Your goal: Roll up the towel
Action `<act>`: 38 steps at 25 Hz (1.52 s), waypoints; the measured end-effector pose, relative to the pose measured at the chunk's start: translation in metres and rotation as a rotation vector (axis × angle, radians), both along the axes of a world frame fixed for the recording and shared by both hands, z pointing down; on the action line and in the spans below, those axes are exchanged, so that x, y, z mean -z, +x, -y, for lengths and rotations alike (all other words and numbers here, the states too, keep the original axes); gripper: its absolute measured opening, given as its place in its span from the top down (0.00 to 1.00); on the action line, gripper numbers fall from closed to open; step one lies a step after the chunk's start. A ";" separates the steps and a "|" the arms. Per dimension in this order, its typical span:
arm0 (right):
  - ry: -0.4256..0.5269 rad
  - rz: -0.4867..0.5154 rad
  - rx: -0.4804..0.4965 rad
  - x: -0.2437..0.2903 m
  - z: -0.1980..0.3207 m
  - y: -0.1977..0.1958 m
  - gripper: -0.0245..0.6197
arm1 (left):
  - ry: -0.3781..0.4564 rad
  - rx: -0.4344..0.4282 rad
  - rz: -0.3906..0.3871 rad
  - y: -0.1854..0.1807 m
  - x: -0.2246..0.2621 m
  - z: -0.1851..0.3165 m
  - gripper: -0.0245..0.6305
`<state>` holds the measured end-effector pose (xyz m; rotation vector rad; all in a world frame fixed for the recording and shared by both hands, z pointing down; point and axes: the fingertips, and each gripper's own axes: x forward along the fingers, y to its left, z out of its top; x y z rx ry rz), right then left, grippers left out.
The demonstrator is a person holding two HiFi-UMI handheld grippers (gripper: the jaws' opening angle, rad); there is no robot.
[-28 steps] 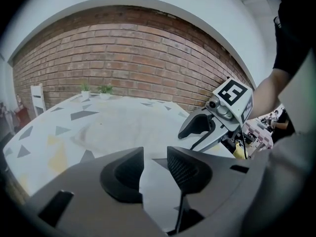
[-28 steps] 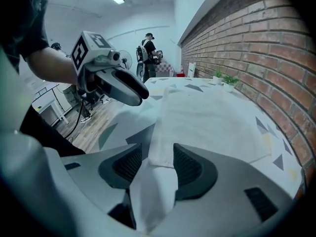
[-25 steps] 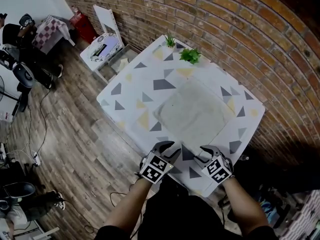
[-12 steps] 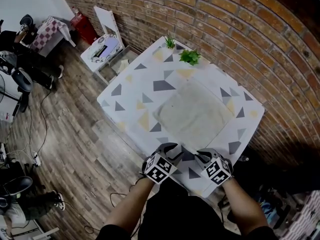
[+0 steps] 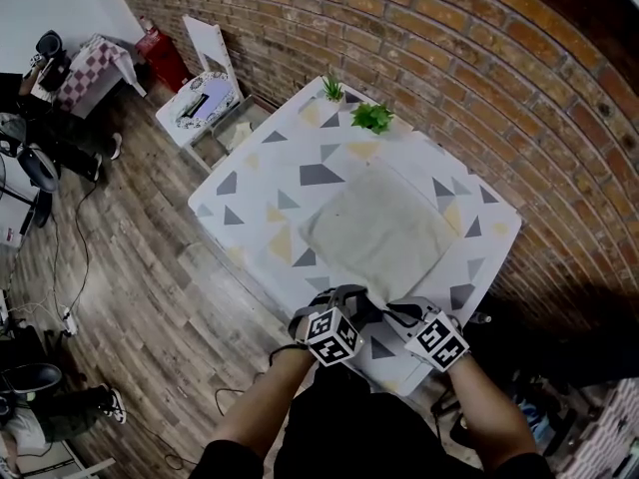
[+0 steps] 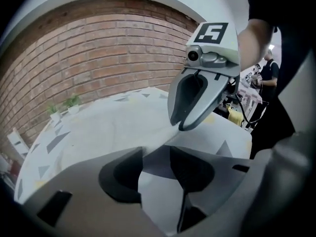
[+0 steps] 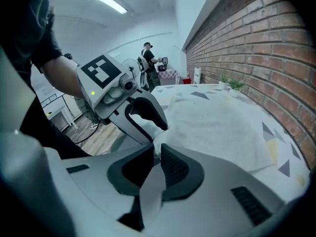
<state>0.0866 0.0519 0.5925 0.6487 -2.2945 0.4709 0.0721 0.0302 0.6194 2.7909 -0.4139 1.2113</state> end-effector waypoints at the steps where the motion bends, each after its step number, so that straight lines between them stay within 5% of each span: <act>1: -0.006 0.003 0.003 0.000 -0.001 0.000 0.87 | 0.013 -0.004 0.003 0.002 0.001 0.002 0.68; 13: -0.054 0.023 -0.010 -0.004 0.000 0.008 0.87 | 0.142 -0.070 0.040 0.005 0.004 -0.001 0.69; 16: -0.041 0.022 -0.008 -0.003 0.002 0.008 0.87 | 0.126 -0.067 0.016 0.009 0.007 0.001 0.83; 18: -0.030 0.009 -0.014 -0.004 0.005 0.010 0.86 | 0.096 -0.069 -0.001 0.010 0.007 0.000 0.92; 23: 0.000 -0.018 -0.049 -0.007 0.010 0.017 0.82 | -0.087 -0.048 -0.061 0.006 0.004 -0.011 0.93; 26: -0.009 -0.013 -0.023 -0.006 0.003 0.013 0.70 | -0.175 -0.010 -0.098 0.002 0.003 -0.014 0.93; 33: 0.077 -0.103 0.051 -0.023 -0.004 0.002 0.63 | -0.262 0.057 -0.157 -0.008 0.004 -0.014 0.93; 38: 0.097 -0.029 0.046 -0.011 0.001 -0.008 0.92 | -0.239 0.024 -0.116 -0.011 0.001 -0.019 0.93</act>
